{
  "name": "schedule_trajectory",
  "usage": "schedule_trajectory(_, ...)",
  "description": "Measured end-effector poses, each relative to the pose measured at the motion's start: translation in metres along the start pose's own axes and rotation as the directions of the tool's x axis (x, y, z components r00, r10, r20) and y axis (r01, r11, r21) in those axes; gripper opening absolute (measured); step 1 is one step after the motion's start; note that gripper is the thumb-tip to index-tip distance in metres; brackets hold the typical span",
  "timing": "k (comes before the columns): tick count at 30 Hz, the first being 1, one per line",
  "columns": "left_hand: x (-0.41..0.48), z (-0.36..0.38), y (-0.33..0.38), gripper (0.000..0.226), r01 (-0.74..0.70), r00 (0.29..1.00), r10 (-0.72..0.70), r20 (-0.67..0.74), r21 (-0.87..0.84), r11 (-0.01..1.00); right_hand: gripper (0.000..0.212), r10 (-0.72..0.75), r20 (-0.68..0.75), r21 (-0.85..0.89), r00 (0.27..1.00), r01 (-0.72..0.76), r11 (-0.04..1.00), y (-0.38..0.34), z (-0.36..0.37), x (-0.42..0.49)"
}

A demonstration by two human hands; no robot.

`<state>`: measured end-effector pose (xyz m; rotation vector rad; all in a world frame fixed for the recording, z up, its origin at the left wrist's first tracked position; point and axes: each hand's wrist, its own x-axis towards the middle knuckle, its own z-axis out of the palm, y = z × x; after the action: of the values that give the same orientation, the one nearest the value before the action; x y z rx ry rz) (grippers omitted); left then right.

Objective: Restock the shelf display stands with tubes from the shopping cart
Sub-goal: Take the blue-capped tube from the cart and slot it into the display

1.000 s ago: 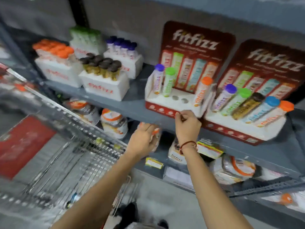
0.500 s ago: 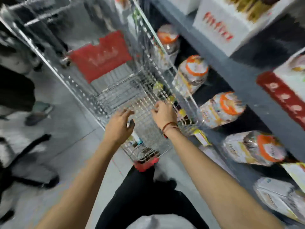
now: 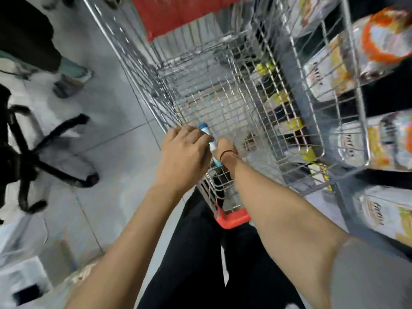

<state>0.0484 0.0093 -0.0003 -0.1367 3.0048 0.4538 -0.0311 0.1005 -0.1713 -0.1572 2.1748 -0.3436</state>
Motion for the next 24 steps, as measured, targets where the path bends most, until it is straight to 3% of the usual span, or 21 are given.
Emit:
schedule_trajectory(7,0.002,0.007,0.002,0.013,0.036,0.998,-0.036,-0.053,0.002,0.999,0.024,0.031,-0.042,0.034,0.999,-0.030,0.999,-0.001,0.016,0.016)
schedule_trajectory(15,0.001,0.004,0.004,0.012,0.045,0.998,-0.044,-0.044,0.019,0.999,0.036,0.003,0.074,0.446,0.997,-0.036,0.894,0.016,-0.026,0.003)
schedule_trajectory(18,0.001,0.002,0.006,0.011,0.064,0.998,-0.063,-0.017,0.030,0.998,0.034,-0.040,0.057,0.607,0.998,-0.003,0.795,0.018,-0.055,-0.013)
schedule_trajectory(21,0.003,-0.003,0.012,0.012,0.090,0.996,-0.090,0.010,0.007,0.996,0.028,-0.115,0.036,0.779,0.993,0.044,0.626,0.026,-0.088,-0.039)
schedule_trajectory(24,0.007,-0.008,0.022,0.016,0.106,0.994,-0.104,0.039,-0.060,0.993,0.009,-0.183,-0.015,0.885,0.983,0.099,0.455,0.040,-0.120,-0.074)
